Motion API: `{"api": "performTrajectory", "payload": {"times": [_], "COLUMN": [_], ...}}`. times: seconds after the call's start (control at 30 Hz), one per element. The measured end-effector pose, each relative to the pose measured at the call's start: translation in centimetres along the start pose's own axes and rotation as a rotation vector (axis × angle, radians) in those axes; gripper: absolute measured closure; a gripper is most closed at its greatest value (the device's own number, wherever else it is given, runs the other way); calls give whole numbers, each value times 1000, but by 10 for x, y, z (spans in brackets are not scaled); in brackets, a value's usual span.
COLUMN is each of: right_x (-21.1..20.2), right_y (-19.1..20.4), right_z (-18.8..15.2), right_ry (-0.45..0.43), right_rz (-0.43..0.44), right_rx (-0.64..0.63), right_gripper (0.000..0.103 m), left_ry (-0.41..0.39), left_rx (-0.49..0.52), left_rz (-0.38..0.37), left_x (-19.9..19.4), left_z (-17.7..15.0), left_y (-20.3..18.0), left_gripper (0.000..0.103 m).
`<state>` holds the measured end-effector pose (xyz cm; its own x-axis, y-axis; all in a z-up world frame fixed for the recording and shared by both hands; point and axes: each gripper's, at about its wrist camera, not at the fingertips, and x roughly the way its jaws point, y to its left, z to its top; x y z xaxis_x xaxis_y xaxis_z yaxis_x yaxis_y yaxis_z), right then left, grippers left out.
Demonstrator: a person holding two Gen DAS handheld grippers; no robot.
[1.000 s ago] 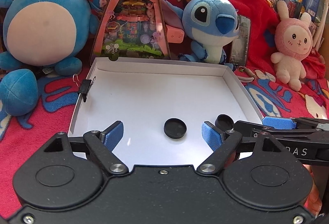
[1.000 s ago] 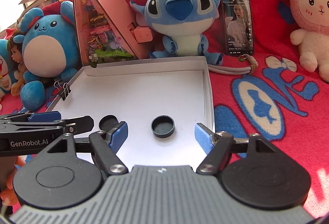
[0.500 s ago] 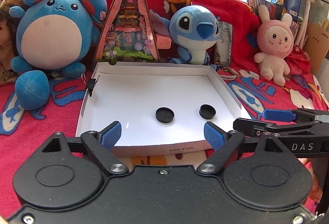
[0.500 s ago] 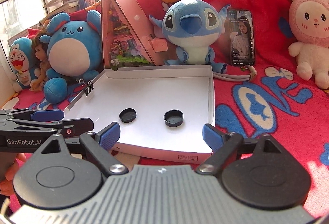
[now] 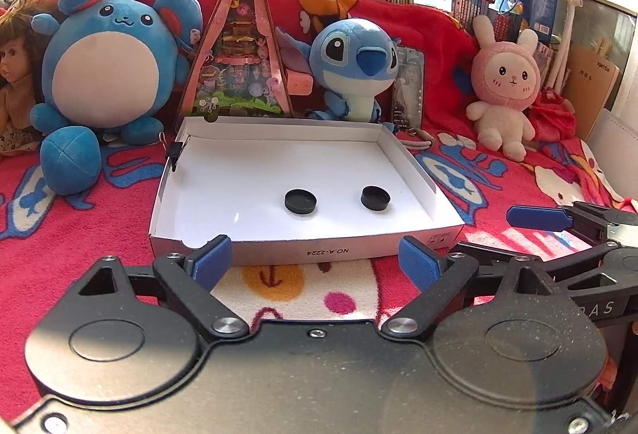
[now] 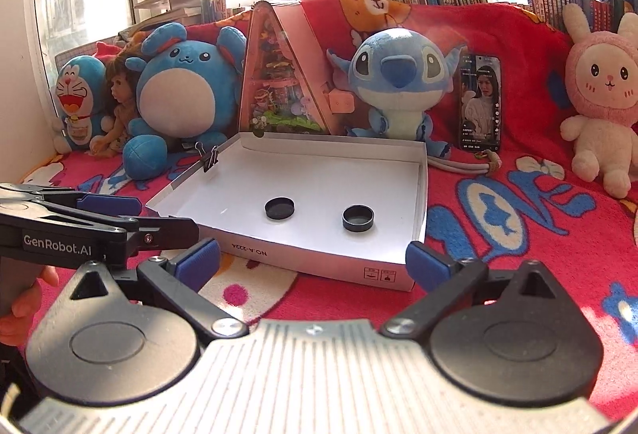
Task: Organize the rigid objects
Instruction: 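Withdraw both open tools from the box back toward the scattered objects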
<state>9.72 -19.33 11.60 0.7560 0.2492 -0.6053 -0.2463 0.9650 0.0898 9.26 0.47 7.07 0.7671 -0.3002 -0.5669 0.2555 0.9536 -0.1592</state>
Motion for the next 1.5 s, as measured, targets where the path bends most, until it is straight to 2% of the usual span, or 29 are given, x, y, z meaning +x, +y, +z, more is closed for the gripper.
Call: {"api": "performTrajectory", "payload": {"times": [0.37, 0.53, 0.67, 1.0, 1.37, 1.5], "right_x": [-15, -20, -25, -30, -34, -36], "right_y": [5, 5, 4, 6, 9, 7], "right_z": [-23, -33, -43, -67, -92, -99], "right_ry": [-23, -33, -42, -56, -66, -80], "right_rz": [4, 6, 15, 14, -3, -25], "right_rx": [9, 23, 35, 63, 98, 113], "right_gripper": [0, 0, 0, 0, 0, 0], "left_ry": [5, 5, -3, -33, -33, -35], "left_rx": [11, -14, -34, 0, -28, -28], "left_rz": [3, 7, 18, 71, 82, 56], "left_x": [-15, -21, -24, -29, -30, -32], "left_z": [-23, -33, -42, -72, -95, -98], "left_y": [-2, 2, 6, 4, 7, 9], "left_gripper": [13, 12, 12, 12, 13, 13]}}
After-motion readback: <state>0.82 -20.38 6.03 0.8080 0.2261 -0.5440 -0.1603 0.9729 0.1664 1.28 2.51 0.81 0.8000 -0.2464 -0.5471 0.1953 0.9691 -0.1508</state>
